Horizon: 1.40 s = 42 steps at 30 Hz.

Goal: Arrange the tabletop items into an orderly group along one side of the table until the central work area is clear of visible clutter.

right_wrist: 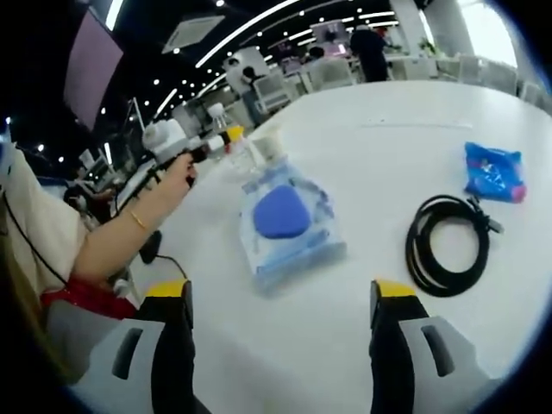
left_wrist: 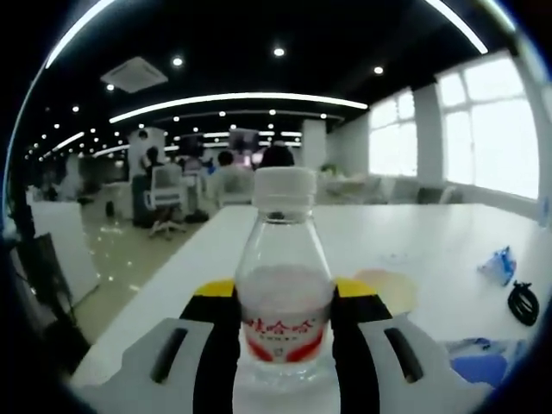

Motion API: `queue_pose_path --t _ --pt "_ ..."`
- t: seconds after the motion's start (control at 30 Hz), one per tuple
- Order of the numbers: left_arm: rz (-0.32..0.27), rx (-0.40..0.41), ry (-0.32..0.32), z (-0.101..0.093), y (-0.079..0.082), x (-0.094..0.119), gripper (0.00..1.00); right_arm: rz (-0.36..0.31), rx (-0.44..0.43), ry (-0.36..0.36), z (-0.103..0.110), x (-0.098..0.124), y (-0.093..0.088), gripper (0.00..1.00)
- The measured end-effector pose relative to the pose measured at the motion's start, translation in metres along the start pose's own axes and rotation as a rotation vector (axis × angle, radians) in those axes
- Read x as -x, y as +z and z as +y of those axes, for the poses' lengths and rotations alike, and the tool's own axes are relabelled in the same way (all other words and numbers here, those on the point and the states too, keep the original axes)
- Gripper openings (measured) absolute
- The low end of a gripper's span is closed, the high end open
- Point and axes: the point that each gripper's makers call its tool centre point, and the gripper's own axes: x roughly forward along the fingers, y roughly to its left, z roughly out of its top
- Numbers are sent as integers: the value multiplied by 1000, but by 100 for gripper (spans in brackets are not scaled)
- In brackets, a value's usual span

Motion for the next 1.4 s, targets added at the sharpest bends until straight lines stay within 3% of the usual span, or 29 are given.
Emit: queue_pose_path --t 0.43,0.73,0.9,1.2,1.4 --pt "-1 -18 -26 -4 -1 -4 38 15 -24 6 1 0 -3 81" --pt "20 18 -53 -9 1 0 39 15 -33 25 9 -2 -4 82" --pt "67 23 -100 -19 -5 2 48 0 -47 25 11 -1 0 85" --pt "43 13 -119 -21 11 17 63 -57 -85 33 14 5 15 88" --pt "66 -3 -135 -21 16 32 80 -65 -93 63 24 6 20 97"
